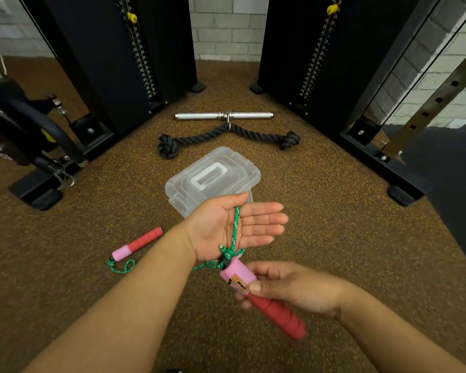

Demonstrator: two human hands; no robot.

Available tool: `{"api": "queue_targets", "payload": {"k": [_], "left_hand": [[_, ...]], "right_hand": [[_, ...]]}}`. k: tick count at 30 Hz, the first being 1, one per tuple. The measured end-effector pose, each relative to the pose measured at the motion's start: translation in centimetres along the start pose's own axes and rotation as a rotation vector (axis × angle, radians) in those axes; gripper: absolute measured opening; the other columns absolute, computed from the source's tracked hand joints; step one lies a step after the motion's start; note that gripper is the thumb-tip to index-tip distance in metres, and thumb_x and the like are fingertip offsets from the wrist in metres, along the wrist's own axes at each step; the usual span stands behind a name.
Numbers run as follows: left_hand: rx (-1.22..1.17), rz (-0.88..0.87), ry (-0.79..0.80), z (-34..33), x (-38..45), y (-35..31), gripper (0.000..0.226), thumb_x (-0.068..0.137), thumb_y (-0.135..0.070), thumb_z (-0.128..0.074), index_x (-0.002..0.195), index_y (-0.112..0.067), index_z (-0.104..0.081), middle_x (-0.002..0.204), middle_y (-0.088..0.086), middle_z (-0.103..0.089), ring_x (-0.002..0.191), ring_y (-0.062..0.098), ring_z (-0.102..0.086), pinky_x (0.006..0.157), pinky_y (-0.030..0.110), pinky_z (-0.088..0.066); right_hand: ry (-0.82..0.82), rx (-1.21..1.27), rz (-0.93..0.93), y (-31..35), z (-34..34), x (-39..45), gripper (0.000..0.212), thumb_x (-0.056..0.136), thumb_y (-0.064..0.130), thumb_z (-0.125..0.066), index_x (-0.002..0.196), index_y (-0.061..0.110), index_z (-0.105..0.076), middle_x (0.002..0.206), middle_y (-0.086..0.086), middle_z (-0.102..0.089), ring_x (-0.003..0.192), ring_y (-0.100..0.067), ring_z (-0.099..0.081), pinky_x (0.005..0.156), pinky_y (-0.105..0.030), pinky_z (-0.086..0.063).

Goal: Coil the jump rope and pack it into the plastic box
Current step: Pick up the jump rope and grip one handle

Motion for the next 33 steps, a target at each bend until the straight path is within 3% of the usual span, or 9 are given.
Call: {"api": "queue_targets", "payload": {"k": [4, 6, 8, 13, 16, 19, 23, 28, 33], "left_hand": [[0.062, 0.024, -0.019, 0.4, -0.1, 0.3, 0.055, 0.097, -0.032, -0.026, 0.104, -0.002, -0.072, 0.102, 0.015, -0.074, 0.091, 0.023, -0.072, 0.078, 0.030, -0.057], [0.086, 0.023, -0.010, 0.4, -0.2, 0.3, 0.055, 0.097, -0.032, -0.026, 0.104, -0.002, -0.072, 0.101, 0.014, -0.074, 0.091, 0.023, -0.072, 0.079, 0.030, -0.056], [0.100, 0.017, -0.004, 0.4, -0.2, 0.2, 0.055, 0.097, -0.032, -0.026, 0.104, -0.002, -0.071, 0.100, 0.014, -0.074, 0.090, 0.023, -0.072, 0.079, 0.029, -0.056], [0.231, 0.026, 0.002, 0.5, -0.3, 0.2, 0.056, 0.098, -0.035, -0.025, 0.104, -0.004, -0.071, 0.097, 0.010, -0.075, 0.088, 0.021, -0.072, 0.081, 0.029, -0.055], [0.292, 0.038, 0.040, 0.1, -0.5, 0.3, 0.055, 0.097, -0.035, -0.026, 0.104, -0.005, -0.071, 0.091, 0.008, -0.076, 0.081, 0.020, -0.073, 0.076, 0.028, -0.056], [0.285, 0.049, 0.117, -0.4, -0.8, 0.3, 0.052, 0.090, -0.038, -0.032, 0.101, -0.006, -0.072, 0.088, 0.009, -0.076, 0.078, 0.020, -0.073, 0.073, 0.029, -0.056], [0.315, 0.108, 0.242, -1.0, -1.1, 0.9, 0.053, 0.091, -0.039, -0.030, 0.101, -0.007, -0.071, 0.087, 0.008, -0.075, 0.078, 0.020, -0.072, 0.075, 0.030, -0.055], [0.343, 0.160, 0.336, -1.5, -1.7, 1.0, 0.051, 0.092, -0.039, -0.032, 0.097, -0.007, -0.071, 0.081, 0.008, -0.074, 0.071, 0.019, -0.071, 0.065, 0.026, -0.056], [0.372, 0.042, 0.104, 0.2, -2.7, 0.1, 0.045, 0.089, -0.037, -0.038, 0.071, -0.013, -0.071, 0.064, 0.005, -0.069, 0.055, 0.016, -0.064, 0.059, 0.027, -0.049]], "right_hand": [[-0.053, -0.247, -0.061, -0.3, 0.2, 0.3, 0.028, 0.094, 0.028, -0.052, 0.121, 0.022, -0.053, 0.074, 0.002, -0.052, 0.053, -0.010, -0.045, 0.046, -0.026, -0.038], [-0.078, -0.303, -0.029, -0.5, 0.2, 0.5, 0.022, 0.096, 0.024, -0.051, 0.117, 0.022, -0.054, 0.061, 0.014, -0.050, 0.046, -0.001, -0.040, 0.040, -0.021, -0.033], [-0.128, -0.377, 0.040, -0.5, 0.1, 0.7, 0.023, 0.095, 0.023, -0.052, 0.119, 0.022, -0.055, 0.064, 0.015, -0.055, 0.053, 0.004, -0.044, 0.048, -0.019, -0.038], [-0.239, -0.574, 0.113, -1.0, 0.1, 0.9, 0.037, 0.085, 0.042, -0.052, 0.120, 0.029, -0.055, 0.105, -0.007, -0.065, 0.089, -0.016, -0.058, 0.087, -0.051, -0.047], [-0.262, -0.543, 0.076, -0.5, 0.4, 0.5, 0.048, 0.083, 0.042, -0.059, 0.129, 0.030, -0.051, 0.124, 0.006, -0.063, 0.112, -0.007, -0.058, 0.101, -0.040, -0.045], [-0.339, -0.408, 0.096, 1.2, 1.7, -0.3, 0.044, 0.087, 0.011, -0.061, 0.128, 0.021, -0.047, 0.110, 0.013, -0.061, 0.094, 0.017, -0.057, 0.084, -0.010, -0.047], [-0.438, -0.277, 0.315, 3.6, 2.2, -1.0, 0.058, 0.088, -0.014, -0.046, 0.136, 0.020, -0.043, 0.129, 0.008, -0.055, 0.116, 0.007, -0.053, 0.094, -0.010, -0.043], [-0.278, -0.342, 0.343, 4.4, 1.0, -0.5, 0.029, 0.093, -0.009, -0.045, 0.106, 0.013, -0.059, 0.090, 0.015, -0.072, 0.090, 0.006, -0.065, 0.080, -0.009, -0.047], [-0.472, -0.194, 0.343, 4.1, 3.9, -1.6, 0.021, 0.093, 0.025, -0.049, 0.092, 0.016, -0.068, 0.069, -0.001, -0.057, 0.071, -0.014, -0.059, 0.080, -0.029, -0.049]]}}
Point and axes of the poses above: each hand's wrist, its own x-axis towards the middle knuckle, its own z-axis out of the back of the hand, y = z × x, the point moved 2 cm from there along x, towards the middle knuckle
